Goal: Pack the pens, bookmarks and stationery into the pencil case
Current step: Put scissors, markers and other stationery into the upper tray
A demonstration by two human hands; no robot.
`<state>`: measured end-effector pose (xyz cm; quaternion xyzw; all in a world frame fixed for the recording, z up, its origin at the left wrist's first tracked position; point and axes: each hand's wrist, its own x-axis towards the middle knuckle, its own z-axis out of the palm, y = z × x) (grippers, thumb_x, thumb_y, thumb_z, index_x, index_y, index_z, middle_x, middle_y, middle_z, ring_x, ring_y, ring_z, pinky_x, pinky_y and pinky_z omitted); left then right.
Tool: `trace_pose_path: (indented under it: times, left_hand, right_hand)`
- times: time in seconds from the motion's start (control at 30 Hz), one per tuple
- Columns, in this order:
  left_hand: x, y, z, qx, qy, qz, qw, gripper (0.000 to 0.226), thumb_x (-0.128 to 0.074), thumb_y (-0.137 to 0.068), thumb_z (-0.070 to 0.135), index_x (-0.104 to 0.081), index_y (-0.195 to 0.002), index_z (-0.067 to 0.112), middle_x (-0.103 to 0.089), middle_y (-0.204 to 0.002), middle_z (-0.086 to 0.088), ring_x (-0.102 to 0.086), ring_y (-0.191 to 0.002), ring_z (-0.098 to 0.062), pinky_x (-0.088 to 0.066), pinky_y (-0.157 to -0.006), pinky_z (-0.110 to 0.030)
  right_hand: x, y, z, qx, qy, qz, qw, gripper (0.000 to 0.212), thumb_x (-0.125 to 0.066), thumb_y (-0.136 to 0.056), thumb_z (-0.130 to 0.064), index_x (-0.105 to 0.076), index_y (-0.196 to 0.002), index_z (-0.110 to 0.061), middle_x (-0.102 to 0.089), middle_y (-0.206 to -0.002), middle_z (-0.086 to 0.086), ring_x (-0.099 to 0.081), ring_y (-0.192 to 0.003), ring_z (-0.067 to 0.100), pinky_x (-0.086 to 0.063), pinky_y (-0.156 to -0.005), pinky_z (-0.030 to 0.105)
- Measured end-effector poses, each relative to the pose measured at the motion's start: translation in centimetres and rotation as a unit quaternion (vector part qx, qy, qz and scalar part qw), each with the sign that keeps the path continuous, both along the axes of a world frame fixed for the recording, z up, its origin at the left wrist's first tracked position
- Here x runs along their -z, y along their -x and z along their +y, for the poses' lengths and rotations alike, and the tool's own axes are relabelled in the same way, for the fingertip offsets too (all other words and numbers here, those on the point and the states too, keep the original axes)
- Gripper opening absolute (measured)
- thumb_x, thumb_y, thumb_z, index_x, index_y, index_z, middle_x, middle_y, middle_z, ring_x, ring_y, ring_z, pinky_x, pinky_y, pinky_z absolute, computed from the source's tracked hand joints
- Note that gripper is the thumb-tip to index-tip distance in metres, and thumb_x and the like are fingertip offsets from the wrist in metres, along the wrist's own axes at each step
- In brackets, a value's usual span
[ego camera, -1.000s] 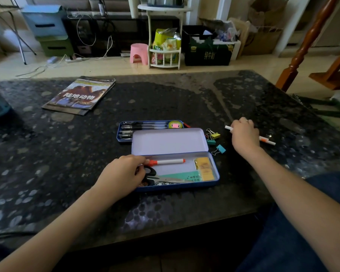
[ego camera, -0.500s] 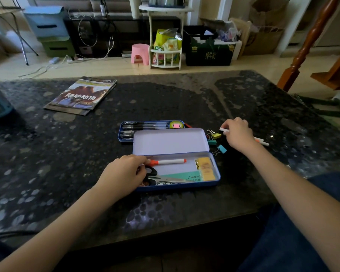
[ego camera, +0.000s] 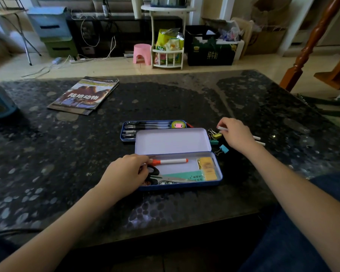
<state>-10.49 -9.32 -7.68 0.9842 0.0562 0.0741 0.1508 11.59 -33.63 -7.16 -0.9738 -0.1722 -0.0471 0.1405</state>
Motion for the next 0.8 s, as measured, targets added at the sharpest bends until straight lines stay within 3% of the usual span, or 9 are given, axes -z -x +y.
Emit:
trace_pose_path:
  times: [0.17, 0.3, 0.37, 0.43, 0.47, 0.63, 0.73, 0.8]
  left_hand:
    - [-0.1, 0.0, 0.1, -0.002, -0.027, -0.008, 1.0, 0.02, -0.047, -0.089, 0.03, -0.064, -0.099, 0.034, -0.052, -0.078, 0.016, -0.047, -0.066, -0.005, -0.027, -0.048, -0.014]
    - [-0.2, 0.0, 0.0, 0.005, -0.026, -0.007, 1.0, 0.02, -0.049, -0.089, 0.029, -0.064, -0.102, 0.035, -0.056, -0.087, 0.016, -0.052, -0.07, -0.006, -0.029, -0.049, -0.016]
    - [-0.2, 0.1, 0.0, 0.003, -0.044, -0.017, 0.999, 0.021, -0.049, -0.088, 0.031, -0.065, -0.102, 0.033, -0.059, -0.092, 0.013, -0.057, -0.074, -0.01, -0.034, -0.05, -0.02]
    - [-0.3, 0.2, 0.1, 0.0, -0.055, -0.024, 0.998, 0.022, -0.048, -0.088, 0.032, -0.066, -0.101, 0.031, -0.057, -0.092, 0.012, -0.059, -0.074, -0.012, -0.037, -0.051, -0.024]
    - [-0.3, 0.2, 0.1, -0.002, -0.056, -0.026, 0.998, 0.022, -0.048, -0.088, 0.032, -0.066, -0.101, 0.031, -0.056, -0.092, 0.012, -0.059, -0.073, -0.013, -0.038, -0.051, -0.026]
    - [-0.5, 0.1, 0.4, -0.006, -0.072, -0.019, 0.997, 0.02, -0.049, -0.089, 0.031, -0.065, -0.099, 0.028, -0.054, -0.094, 0.01, -0.059, -0.071, -0.015, -0.041, -0.052, -0.027]
    - [-0.5, 0.1, 0.5, -0.003, -0.074, -0.014, 0.997, 0.018, -0.05, -0.088, 0.032, -0.065, -0.097, 0.027, -0.054, -0.093, 0.011, -0.058, -0.069, -0.012, -0.037, -0.048, -0.023]
    - [-0.6, 0.2, 0.5, -0.001, -0.073, -0.014, 0.997, 0.017, -0.05, -0.088, 0.032, -0.065, -0.096, 0.028, -0.053, -0.091, 0.011, -0.057, -0.067, -0.011, -0.035, -0.047, -0.02]
  right_hand:
    - [-1.4, 1.0, 0.7, -0.058, -0.031, -0.123, 0.99, 0.007, -0.058, -0.092, -0.019, -0.059, -0.098, -0.022, -0.06, -0.098, 0.001, -0.056, -0.095, 0.022, -0.049, -0.08, 0.043]
    - [-3.1, 2.3, 1.7, -0.114, -0.093, -0.141, 0.979, 0.009, -0.056, -0.093, -0.015, -0.06, -0.1, -0.018, -0.061, -0.098, 0.002, -0.057, -0.093, 0.02, -0.049, -0.078, 0.041]
    - [-4.0, 3.1, 2.1, -0.135, -0.162, -0.138, 0.968, 0.01, -0.057, -0.093, -0.013, -0.06, -0.101, -0.016, -0.06, -0.099, -0.002, -0.057, -0.09, 0.007, -0.05, -0.078, 0.029]
    - [-5.0, 4.1, 2.5, -0.144, -0.257, -0.114, 0.949, 0.009, -0.057, -0.092, -0.01, -0.06, -0.1, -0.015, -0.059, -0.094, -0.006, -0.056, -0.083, -0.01, -0.046, -0.072, 0.007]
    - [-5.6, 4.7, 2.6, -0.148, -0.304, -0.095, 0.936, 0.01, -0.058, -0.092, -0.009, -0.059, -0.099, -0.015, -0.06, -0.093, -0.007, -0.056, -0.082, -0.013, -0.044, -0.071, 0.003]
    - [-7.4, 6.9, 2.5, -0.174, -0.444, 0.043, 0.878, 0.009, -0.062, -0.09, -0.008, -0.061, -0.098, -0.011, -0.064, -0.094, 0.001, -0.066, -0.086, 0.007, -0.056, -0.071, 0.02]
    - [-7.4, 7.9, 2.8, -0.196, -0.435, 0.17, 0.862, 0.009, -0.065, -0.087, -0.003, -0.062, -0.094, -0.008, -0.066, -0.092, 0.008, -0.069, -0.085, 0.014, -0.058, -0.072, 0.025]
    - [-7.3, 8.3, 3.0, -0.208, -0.391, 0.198, 0.875, 0.01, -0.068, -0.084, -0.005, -0.062, -0.091, -0.009, -0.067, -0.09, 0.01, -0.07, -0.083, 0.016, -0.059, -0.072, 0.026]
